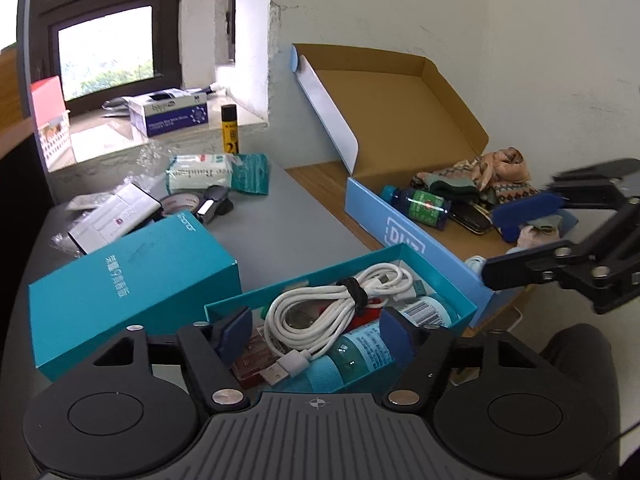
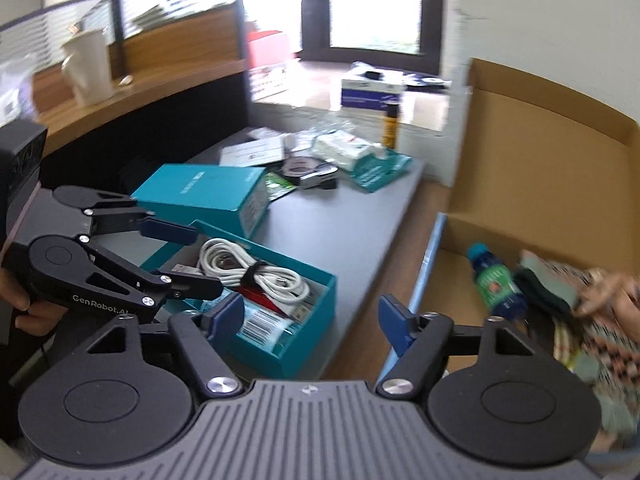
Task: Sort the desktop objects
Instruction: 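Lower the right gripper onto the coiled white cable in the teal box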
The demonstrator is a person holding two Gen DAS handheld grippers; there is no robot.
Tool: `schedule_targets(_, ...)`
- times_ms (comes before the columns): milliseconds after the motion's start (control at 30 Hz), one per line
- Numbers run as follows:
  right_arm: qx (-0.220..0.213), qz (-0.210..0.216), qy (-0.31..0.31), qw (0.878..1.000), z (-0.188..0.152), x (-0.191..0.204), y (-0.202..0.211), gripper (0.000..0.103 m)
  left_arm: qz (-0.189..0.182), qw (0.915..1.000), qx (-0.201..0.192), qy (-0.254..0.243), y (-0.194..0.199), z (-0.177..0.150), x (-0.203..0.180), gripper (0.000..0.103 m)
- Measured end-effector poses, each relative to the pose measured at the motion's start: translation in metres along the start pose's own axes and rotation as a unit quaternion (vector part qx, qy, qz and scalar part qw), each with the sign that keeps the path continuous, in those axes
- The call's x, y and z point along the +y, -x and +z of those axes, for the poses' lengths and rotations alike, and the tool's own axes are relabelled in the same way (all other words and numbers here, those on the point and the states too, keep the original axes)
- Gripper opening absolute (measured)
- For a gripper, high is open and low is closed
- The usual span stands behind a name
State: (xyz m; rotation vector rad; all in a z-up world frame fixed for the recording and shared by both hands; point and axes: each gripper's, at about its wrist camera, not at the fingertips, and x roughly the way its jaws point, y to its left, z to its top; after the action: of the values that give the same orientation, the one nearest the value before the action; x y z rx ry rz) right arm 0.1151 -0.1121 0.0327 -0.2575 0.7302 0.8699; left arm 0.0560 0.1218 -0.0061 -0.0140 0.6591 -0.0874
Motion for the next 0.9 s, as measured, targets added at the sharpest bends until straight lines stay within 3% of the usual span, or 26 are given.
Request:
schedule_targets(167, 0.017, 0.039, 0.030, 0.999, 0.016, 0.006, -0.016, 0.057, -0.006, 0.9998, 0.018, -0.007, -0.006, 0.003, 0.007, 0.061)
schedule_targets(300, 0.030, 0.069, 0.054, 0.996, 0.030, 0.011, -0.028, 0.044, -0.007, 0.9995, 0.030, 0.004, -0.011, 0.004, 0.015, 0.048)
schedule_targets(433, 0.045, 0.076, 0.063, 0.994, 0.036, 0.012, -0.040, 0.042, -0.017, 0.9991, 0.037, 0.005, -0.014, 0.006, 0.020, 0.040)
schedule_targets(667, 0.065, 0.068, 0.068, 0.993, 0.038, 0.014, -0.050, 0.041, -0.023, 0.9989, 0.040, 0.005, -0.015, 0.006, 0.022, 0.040)
schedule_targets(900, 0.054, 0.077, 0.061, 0.994, 0.037, 0.012, -0.044, 0.039, -0.023, 0.9993, 0.029, -0.007, -0.015, 0.005, 0.018, 0.040)
